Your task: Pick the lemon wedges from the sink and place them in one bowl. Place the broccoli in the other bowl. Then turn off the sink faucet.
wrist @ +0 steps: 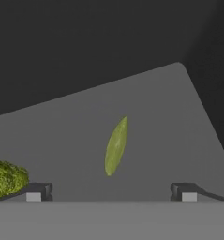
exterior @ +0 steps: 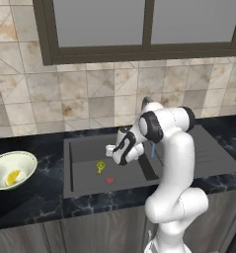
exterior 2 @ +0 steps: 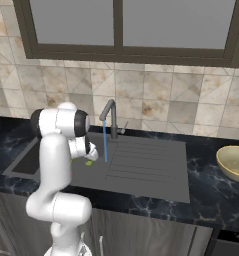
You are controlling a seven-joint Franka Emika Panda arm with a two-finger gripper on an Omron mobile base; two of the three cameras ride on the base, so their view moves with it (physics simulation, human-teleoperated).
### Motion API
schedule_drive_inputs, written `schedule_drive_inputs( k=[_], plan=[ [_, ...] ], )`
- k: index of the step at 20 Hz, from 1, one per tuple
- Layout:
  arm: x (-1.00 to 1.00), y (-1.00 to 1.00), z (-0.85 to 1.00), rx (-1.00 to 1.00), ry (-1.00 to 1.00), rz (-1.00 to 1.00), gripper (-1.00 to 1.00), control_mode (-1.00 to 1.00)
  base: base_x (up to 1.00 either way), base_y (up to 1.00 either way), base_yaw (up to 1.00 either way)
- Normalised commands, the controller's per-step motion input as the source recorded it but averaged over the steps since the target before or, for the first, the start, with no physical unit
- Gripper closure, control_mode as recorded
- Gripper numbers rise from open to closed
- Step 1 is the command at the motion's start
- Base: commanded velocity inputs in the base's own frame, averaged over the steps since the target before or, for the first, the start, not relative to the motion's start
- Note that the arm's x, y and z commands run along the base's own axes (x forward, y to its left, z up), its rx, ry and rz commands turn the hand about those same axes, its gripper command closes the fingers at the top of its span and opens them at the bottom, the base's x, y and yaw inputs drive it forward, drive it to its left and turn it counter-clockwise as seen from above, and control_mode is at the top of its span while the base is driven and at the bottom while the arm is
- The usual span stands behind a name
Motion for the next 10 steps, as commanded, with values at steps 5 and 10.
schedule_drive_inputs(
  k=[5, 10],
  plan=[
    [0.30, -0.04, -0.29, 0.00, -0.01, -0.04, -1.00, -1.00, 0.00, 0.00, 0.00],
    [0.30, -0.01, -0.32, 0.00, -0.02, -0.04, -1.00, -1.00, 0.00, 0.00, 0.00]
  ],
)
